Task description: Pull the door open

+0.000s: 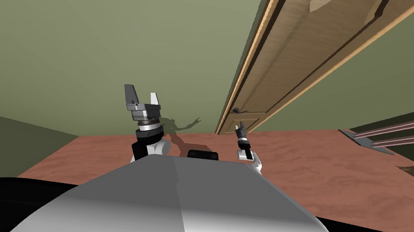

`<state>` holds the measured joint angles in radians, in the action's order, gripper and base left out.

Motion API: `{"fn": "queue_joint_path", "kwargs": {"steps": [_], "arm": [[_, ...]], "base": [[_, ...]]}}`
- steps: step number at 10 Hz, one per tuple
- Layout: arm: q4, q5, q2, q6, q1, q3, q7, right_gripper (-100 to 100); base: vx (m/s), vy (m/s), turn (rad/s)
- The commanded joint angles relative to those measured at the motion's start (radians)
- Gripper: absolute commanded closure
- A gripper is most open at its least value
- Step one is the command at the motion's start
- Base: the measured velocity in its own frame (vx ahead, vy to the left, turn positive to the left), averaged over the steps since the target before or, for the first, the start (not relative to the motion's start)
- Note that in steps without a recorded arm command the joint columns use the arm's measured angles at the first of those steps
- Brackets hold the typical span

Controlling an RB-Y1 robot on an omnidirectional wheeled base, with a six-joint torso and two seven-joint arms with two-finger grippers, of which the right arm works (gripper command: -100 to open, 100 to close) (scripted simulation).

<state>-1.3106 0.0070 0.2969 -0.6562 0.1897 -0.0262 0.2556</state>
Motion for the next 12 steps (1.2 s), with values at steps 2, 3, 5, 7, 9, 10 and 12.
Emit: {"fn": "queue_joint_path", "kwargs": {"steps": [2, 3, 5, 7, 9, 10, 12], "arm": [[0.071, -0.006, 0.020, -0.018, -0.018, -0.001, 0.007, -100], [0.097, -0.008, 0.027, -0.024, -0.025, -0.001, 0.010, -100], [0.147, -0.012, 0.041, -0.036, -0.040, -0.001, 0.016, -100], [0.194, -0.016, 0.055, -0.046, -0.053, -0.002, 0.021, -100], [0.240, -0.020, 0.068, -0.057, -0.066, -0.002, 0.025, -100], [0.260, -0.022, 0.073, -0.061, -0.072, -0.002, 0.027, -100], [0.301, -0.025, 0.085, -0.070, -0.083, -0.003, 0.032, -100]], "base": [[0.059, -0.101, 0.112], [0.065, -0.088, 0.092], [0.062, -0.088, 0.114], [0.067, -0.087, 0.081], [0.054, -0.091, 0.112], [0.049, -0.094, 0.082], [0.058, -0.075, 0.075]]}}
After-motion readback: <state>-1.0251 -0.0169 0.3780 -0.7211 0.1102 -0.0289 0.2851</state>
